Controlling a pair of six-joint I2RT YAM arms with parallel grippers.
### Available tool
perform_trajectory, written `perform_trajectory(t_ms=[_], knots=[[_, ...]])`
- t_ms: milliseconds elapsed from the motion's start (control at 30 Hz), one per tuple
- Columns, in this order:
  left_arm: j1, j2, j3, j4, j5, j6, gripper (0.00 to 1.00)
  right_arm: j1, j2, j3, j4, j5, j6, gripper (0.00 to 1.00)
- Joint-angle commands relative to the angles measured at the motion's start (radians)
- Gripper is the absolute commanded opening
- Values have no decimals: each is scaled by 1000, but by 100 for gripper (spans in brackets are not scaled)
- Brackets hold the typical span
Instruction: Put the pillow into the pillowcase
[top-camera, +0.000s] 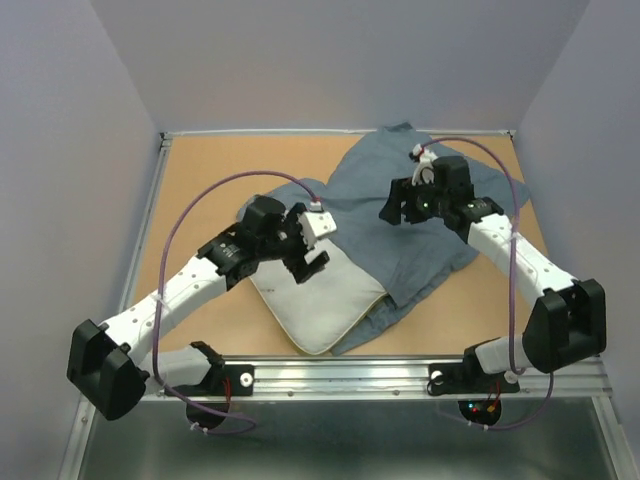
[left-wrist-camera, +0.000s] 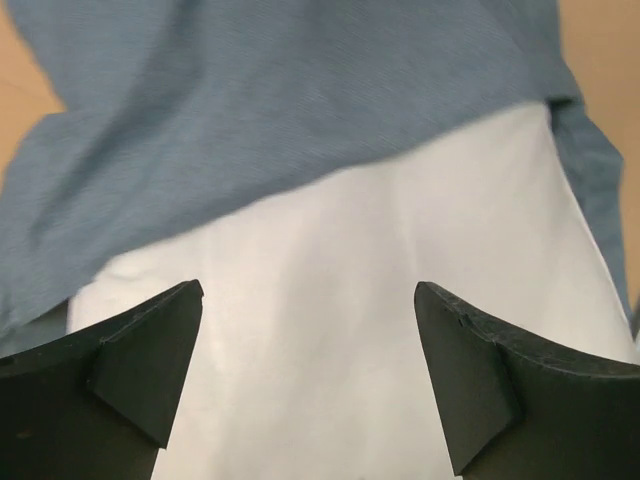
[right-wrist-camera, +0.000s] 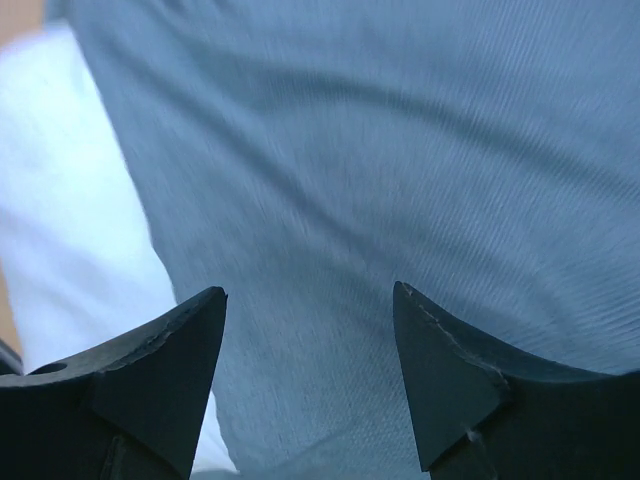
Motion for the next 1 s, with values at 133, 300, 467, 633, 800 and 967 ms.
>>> perform_trajectory(t_ms=[133, 300, 467, 633, 800, 967], knots=[[-343, 45, -49, -235, -135, 78, 99, 10, 210, -105, -5, 75, -25, 71], [-450, 153, -19, -123, -198, 12, 99, -33, 439, 101, 29, 61, -31, 67], [-461, 381, 20, -6, -384, -94, 99, -35, 486, 229, 39, 32, -23, 67], [-399, 538, 69, 80, -441, -147, 92, -64, 370, 192, 30, -5, -4, 78], [-256, 583, 205, 74, -221, -207, 15, -154, 88, 31, -34, -50, 49, 84], [-205, 554, 308, 54, -69, -200, 0, -265, -41, -144, -105, -102, 76, 84]])
